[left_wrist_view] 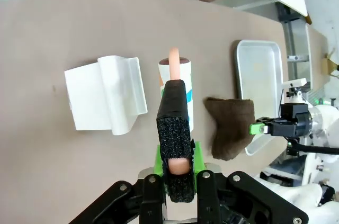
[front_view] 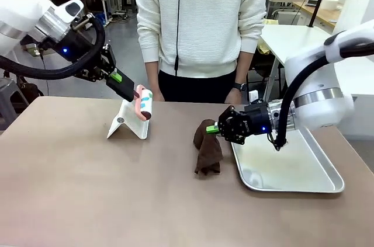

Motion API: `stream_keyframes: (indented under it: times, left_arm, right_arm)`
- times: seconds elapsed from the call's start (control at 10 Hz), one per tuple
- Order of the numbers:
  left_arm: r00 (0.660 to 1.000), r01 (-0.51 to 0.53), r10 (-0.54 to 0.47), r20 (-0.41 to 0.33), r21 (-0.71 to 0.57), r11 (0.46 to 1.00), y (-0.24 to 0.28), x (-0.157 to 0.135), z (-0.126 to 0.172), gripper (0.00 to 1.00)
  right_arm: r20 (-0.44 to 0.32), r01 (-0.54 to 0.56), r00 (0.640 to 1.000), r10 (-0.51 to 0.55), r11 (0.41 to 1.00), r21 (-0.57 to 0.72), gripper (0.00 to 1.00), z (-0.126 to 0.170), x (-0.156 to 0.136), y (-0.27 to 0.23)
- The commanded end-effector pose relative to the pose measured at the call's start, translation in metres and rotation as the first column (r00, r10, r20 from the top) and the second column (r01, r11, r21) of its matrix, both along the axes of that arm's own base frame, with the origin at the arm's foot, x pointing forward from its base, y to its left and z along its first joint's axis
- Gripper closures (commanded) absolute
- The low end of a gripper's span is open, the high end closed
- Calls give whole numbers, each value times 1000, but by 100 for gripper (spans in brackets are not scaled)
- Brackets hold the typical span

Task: Clean the surface of the table.
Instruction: Return the Lint Roller and towel to their original positions.

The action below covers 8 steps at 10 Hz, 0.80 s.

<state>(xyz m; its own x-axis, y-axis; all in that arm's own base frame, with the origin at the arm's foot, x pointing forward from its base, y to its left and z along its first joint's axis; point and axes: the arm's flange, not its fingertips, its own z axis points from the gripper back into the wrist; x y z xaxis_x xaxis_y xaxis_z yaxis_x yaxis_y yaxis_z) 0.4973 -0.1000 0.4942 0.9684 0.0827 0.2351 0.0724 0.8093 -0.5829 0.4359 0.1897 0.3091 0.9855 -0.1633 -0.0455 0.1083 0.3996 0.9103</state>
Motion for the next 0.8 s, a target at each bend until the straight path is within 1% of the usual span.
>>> stream_keyframes:
  times: [0.0,0.4,0.5,0.6,0.7]
  left_arm:
    - [1000,8,-8,7,4,1000,2,-3,0,78]
    - [1000,8,-8,7,4,1000,2,-3,0,78]
    - [1000,1,-1,-2,-1,1000,0,0,-1,78]
    - [999,-37,38,-25,56,998,-5,2,-3,78]
    - [998,-52,56,-36,108,993,-15,7,-5,78]
  right_arm:
    - [6,-3,1000,3,1000,-7,91,2,-5,1]
    - [6,-3,1000,3,1000,-7,91,2,-5,1]
    - [-3,-3,1000,3,1000,-3,91,-1,-1,-1]
    - [18,42,999,-41,998,-43,91,10,6,12]
    - [37,40,999,-38,997,-61,91,19,14,25]
